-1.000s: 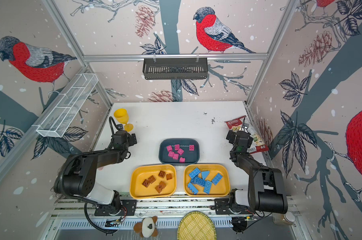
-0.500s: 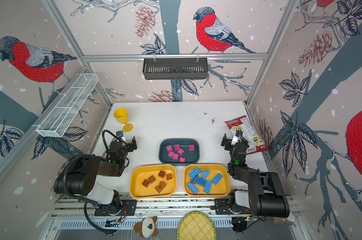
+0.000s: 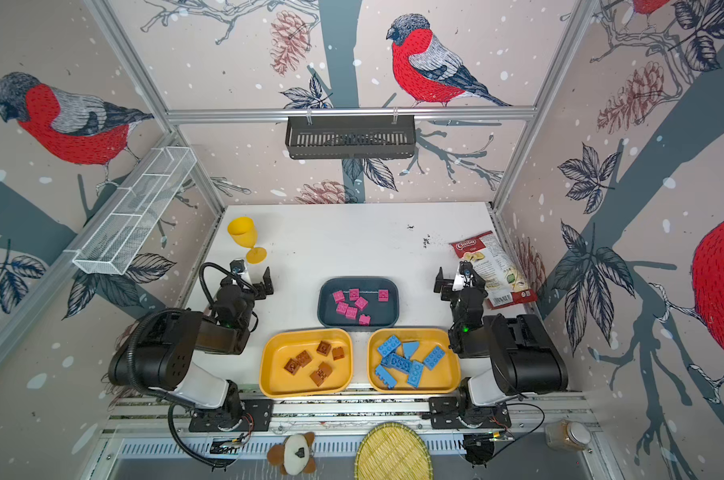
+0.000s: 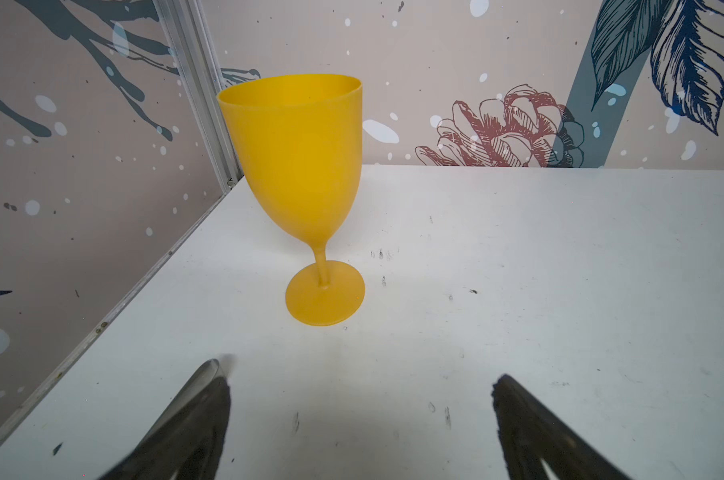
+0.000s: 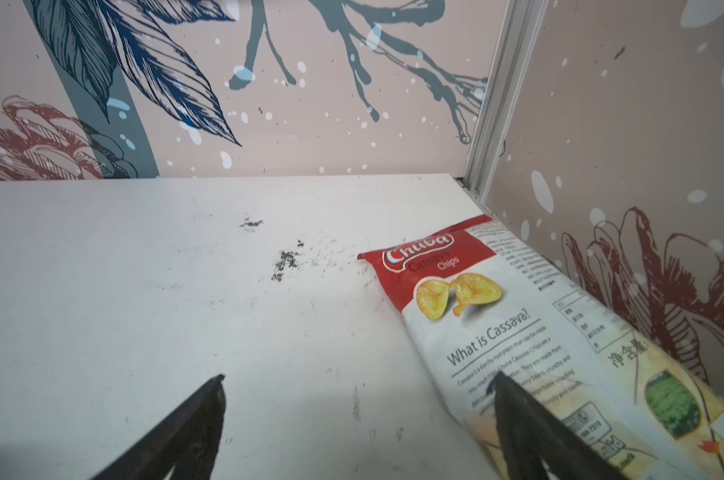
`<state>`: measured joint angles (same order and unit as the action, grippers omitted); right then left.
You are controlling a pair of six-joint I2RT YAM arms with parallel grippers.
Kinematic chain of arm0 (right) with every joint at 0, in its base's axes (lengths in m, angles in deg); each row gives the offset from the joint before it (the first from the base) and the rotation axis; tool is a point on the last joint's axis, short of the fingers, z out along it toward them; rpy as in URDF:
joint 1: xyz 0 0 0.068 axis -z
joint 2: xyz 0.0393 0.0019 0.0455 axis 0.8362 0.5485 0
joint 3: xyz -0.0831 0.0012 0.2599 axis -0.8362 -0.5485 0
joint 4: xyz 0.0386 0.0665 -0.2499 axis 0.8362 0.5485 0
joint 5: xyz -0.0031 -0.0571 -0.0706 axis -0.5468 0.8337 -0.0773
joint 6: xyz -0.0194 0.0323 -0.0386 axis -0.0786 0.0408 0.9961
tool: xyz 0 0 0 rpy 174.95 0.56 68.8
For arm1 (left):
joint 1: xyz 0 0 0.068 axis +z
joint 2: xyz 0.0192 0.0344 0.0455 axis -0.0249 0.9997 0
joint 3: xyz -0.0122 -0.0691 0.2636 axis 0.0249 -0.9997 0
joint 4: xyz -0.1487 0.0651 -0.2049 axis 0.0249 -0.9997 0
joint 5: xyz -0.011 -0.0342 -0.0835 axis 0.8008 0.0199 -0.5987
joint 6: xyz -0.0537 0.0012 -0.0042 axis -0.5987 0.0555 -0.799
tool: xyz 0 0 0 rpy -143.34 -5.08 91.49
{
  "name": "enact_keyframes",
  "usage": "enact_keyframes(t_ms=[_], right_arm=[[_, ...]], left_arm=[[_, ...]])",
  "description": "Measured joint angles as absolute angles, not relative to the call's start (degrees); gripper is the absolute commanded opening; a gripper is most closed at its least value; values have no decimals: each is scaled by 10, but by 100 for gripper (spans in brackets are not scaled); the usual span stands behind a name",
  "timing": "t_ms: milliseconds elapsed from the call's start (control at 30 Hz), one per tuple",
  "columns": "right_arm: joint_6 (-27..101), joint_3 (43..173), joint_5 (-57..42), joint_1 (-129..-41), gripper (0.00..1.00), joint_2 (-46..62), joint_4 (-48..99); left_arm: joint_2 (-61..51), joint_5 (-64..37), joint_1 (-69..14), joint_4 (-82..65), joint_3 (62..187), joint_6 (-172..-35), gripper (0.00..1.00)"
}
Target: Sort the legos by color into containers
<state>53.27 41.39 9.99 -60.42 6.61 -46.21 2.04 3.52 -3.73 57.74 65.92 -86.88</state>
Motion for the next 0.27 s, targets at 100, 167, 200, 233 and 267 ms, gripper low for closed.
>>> enact_keyframes(t_ms=[100, 167, 200, 233, 267], right_arm=[[532, 422, 111, -604, 100, 60, -464], [532, 427, 118, -604, 99, 61, -459], [532, 430, 119, -603, 99, 61, -456], [532, 434, 119, -601, 99, 62, -455], [531, 436, 120, -600, 99, 62, -454]], left_arm=[[21, 35, -37, 577, 659, -869, 97], [21, 35, -37, 577, 659, -869, 97], [21, 35, -37, 577, 659, -869, 97], [21, 35, -37, 577, 659, -869, 97], [21, 35, -37, 577, 659, -869, 97]])
